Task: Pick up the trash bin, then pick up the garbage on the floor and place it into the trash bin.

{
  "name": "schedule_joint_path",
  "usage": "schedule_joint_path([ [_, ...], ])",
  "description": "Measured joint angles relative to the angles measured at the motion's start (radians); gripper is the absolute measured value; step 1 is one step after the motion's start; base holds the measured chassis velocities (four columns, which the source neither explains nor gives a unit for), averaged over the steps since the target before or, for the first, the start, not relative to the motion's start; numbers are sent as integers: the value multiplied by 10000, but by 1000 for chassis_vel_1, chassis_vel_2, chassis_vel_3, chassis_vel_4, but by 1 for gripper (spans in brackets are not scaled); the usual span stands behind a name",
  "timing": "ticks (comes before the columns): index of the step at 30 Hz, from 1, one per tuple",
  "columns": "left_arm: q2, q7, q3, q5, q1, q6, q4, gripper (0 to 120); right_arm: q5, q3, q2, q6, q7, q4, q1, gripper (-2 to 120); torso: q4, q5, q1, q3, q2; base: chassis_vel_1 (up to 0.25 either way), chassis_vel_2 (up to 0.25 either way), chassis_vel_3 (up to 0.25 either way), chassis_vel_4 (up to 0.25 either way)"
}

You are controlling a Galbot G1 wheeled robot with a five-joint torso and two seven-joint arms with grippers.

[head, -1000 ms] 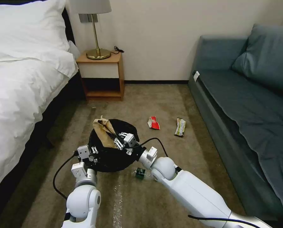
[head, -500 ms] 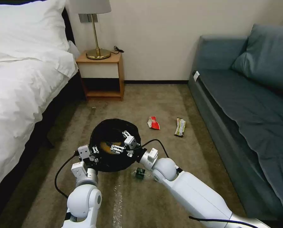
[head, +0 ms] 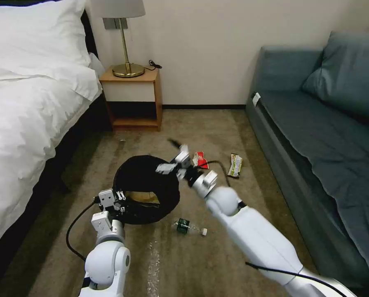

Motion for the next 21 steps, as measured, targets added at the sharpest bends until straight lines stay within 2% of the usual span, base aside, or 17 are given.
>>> schedule_joint_path([
  [3,24,6,-35,-9,-2,-10,-34,4,-141,369,-255,-289,-76,-353,-89,100,-1,2,0,0,0,0,0,0,0],
  [4,24,10,-48,-16,-6,-13,-45,4,-281,582,-550,-554,-640,-629,-207,100,2,3,0,0,0,0,0,0,0],
  [5,24,10,-48,-16,-6,-13,-45,4,-281,582,-550,-554,-640,-629,-207,100,2,3,0,0,0,0,0,0,0],
  [6,24,11,-58,-16,-6,-14,-54,4,-400,691,-744,-658,-1067,-797,-279,100,-1,3,0,0,0,0,0,0,0],
  [8,22,13,-63,-18,-2,-15,-79,4,-839,660,-1336,-598,-2613,-1492,-372,100,-4,3,0,-1,0,0,0,0,0],
  [9,22,13,-63,-18,-2,-15,-79,4,-839,660,-1336,-598,-2613,-1492,-372,100,-4,3,0,-1,0,0,0,0,0],
  [10,-3,21,-58,4,-10,-17,-79,4,-993,392,-1527,-325,-3771,-2013,-399,100,-6,-3,0,0,0,0,0,0,0],
  [11,-35,32,-42,32,-25,-17,-83,4,-1039,185,-1504,-90,-4504,-2339,-407,100,-5,4,0,0,0,0,0,0,0],
  [12,-35,32,-42,32,-25,-17,-83,4,-1039,185,-1504,-90,-4504,-2339,-407,100,-5,4,0,0,0,0,0,0,0],
  [14,-66,28,-28,92,-37,-18,-101,4,-1185,-165,-1275,167,-5263,-2814,-403,100,-1,0,0,0,0,0,0,0,0],
  [21,-57,38,-21,122,9,-35,-101,4,-1131,-1097,-818,513,-5882,-3779,-235,100,3,0,0,0,0,0,0,0,0],
])
